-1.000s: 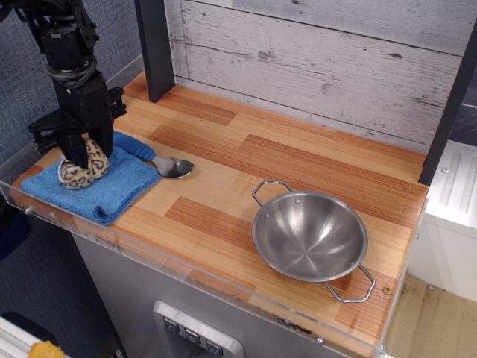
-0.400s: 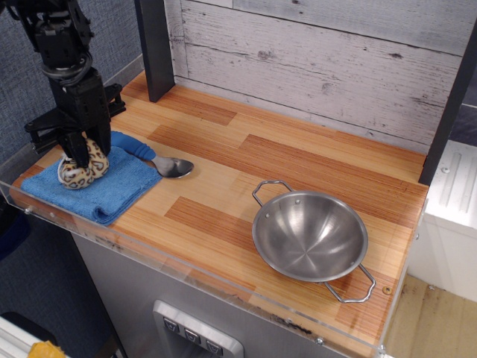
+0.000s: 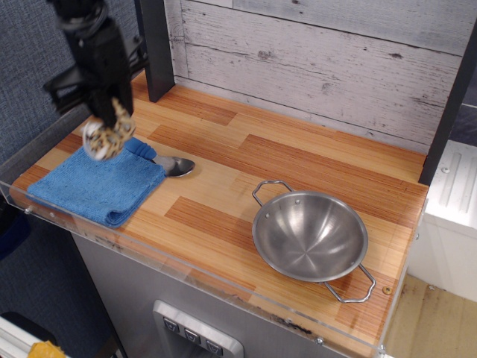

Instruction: Put the toy behind the bowl

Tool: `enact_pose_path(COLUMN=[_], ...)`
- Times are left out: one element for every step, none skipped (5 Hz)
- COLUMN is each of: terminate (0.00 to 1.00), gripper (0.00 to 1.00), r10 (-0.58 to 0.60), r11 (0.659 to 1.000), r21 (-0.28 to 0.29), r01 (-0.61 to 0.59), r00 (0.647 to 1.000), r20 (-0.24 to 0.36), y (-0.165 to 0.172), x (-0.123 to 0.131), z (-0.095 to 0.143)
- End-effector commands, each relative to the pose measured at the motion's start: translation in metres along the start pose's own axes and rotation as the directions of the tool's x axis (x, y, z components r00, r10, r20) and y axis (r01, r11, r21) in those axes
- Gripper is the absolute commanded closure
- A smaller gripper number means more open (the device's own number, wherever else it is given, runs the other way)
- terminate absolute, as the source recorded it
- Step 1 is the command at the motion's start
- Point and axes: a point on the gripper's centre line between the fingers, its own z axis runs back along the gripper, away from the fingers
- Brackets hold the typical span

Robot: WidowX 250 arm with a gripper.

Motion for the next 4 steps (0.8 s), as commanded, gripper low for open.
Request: enact_pose_path(terminate=[0.0, 0.0, 0.0, 0.0], gripper=[1.0, 1.0, 1.0, 1.0], r10=[-0.05, -0.108, -0.157, -0.203], r11=[0.991, 0.982, 0.976, 0.968], r21=[0.125, 0.155, 0.156, 0.155], r01=[0.053, 0.107, 0.154, 0.197], r00=[0.998, 0.994, 0.988, 0.979], r20=[-0.024, -0.005, 0.006, 0.024], y=[0.048, 0.081, 0.109, 0.143], x=[0.036, 0.061, 0.083, 0.096], z=[0.045, 0.047, 0.042, 0.033])
